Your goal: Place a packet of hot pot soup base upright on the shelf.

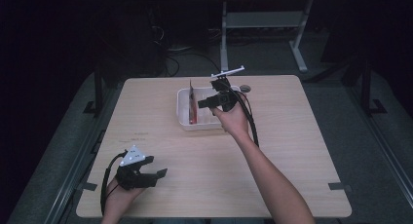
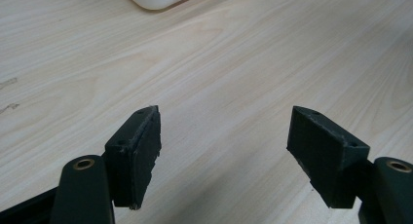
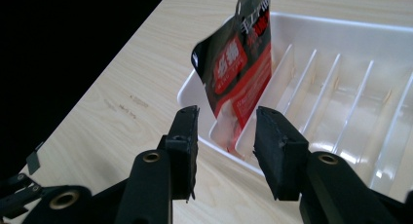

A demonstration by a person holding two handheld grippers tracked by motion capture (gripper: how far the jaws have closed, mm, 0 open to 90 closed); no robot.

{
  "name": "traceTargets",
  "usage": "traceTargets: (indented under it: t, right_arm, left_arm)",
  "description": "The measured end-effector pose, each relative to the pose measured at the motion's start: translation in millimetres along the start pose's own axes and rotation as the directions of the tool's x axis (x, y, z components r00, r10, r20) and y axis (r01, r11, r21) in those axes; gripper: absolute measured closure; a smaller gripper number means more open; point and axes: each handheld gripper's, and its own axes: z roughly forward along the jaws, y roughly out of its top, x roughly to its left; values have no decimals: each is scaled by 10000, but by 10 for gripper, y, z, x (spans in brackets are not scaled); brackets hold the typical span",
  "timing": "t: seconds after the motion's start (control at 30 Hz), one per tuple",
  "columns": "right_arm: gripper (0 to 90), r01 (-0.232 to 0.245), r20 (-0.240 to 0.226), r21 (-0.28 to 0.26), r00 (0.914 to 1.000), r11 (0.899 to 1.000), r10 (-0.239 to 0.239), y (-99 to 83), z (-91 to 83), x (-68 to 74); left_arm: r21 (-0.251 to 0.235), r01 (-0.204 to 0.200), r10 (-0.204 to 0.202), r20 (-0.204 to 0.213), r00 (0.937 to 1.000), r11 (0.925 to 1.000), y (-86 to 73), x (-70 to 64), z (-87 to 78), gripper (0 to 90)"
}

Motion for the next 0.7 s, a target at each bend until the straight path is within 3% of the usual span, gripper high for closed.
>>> traceTargets:
  t: [0.13, 0.5, 0.7]
  right_arm:
    - [595, 30, -98, -15, 9999, 10000, -30, -40, -34, -24]
    - [550, 742, -530, 295, 9960, 9968, -725, -199, -116, -20]
    - [532, 830, -626, 451, 9948, 9955, -801, -278, -144, -75]
  left_arm:
    - [-18, 3, -3, 14, 10000, 10000, 3, -10, 6, 279]
    - [33, -12, 12, 16, 10000, 10000, 1, -28, 17, 278]
    - [75, -33, 33, 31, 10000, 10000, -2, -24, 22, 278]
